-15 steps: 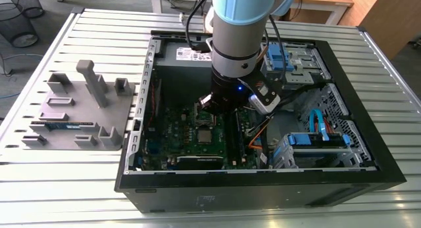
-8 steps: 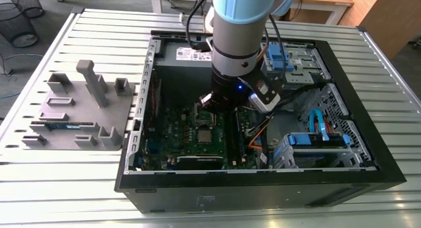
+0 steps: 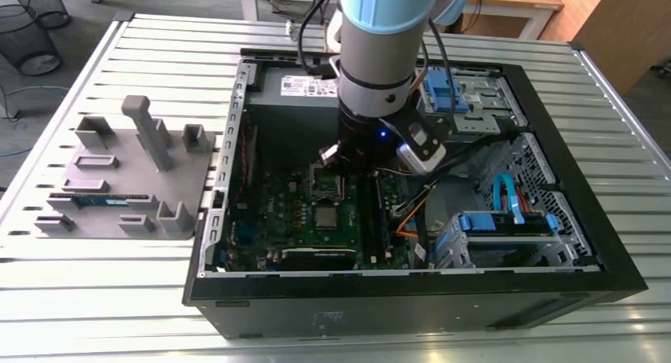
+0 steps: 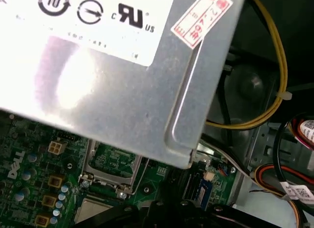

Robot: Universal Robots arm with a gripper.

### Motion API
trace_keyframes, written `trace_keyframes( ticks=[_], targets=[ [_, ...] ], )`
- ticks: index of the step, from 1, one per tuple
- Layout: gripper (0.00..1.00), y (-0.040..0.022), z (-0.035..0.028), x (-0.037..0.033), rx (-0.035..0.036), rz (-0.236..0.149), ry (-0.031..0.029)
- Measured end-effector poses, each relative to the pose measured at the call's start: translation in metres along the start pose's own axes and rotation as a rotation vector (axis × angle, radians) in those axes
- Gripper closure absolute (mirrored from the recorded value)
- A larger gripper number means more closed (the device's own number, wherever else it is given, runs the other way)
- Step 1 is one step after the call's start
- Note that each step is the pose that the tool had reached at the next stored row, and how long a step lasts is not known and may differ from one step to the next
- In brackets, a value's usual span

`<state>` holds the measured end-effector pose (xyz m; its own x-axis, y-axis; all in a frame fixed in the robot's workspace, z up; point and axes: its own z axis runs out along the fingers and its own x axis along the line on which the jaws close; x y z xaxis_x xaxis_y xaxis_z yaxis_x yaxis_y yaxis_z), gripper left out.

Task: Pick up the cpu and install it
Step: 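Close the cpu cover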

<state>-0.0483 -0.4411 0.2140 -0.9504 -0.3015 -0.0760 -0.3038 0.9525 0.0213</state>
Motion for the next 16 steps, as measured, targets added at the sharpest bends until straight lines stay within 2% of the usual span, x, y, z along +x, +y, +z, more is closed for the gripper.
trace_keyframes(
  ticks=[6, 16],
  targets=[
    [0.89, 0.0046, 0.0018, -0.0021, -0.0104, 0.000, -0.0034],
    [0.89, 0.0092, 0.0034, -0.0034, -0.0200, -0.003, -0.0061]
  ],
)
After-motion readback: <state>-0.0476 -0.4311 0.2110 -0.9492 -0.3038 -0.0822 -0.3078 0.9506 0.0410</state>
